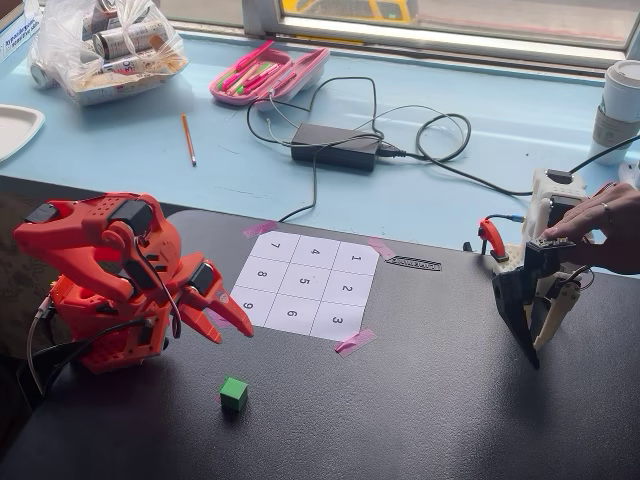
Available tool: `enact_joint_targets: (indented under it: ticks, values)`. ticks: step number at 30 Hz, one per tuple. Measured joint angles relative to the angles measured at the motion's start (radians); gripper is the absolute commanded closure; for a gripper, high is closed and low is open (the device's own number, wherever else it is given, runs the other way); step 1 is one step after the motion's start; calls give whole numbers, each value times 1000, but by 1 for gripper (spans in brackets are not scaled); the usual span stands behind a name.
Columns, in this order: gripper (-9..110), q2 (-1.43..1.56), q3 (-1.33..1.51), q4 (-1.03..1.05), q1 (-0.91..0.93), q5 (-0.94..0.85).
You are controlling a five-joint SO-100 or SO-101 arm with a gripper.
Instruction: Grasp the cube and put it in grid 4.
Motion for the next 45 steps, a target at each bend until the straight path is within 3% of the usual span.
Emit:
enact_joint_targets:
  ticks: [11,39,42,45]
  values:
    - [70,-347,-120,-94,57,2]
    - [70,-672,-166,-278,175,11]
    - [73,-686,-166,-287,187,11]
    - [95,-698,-166,-299,195,11]
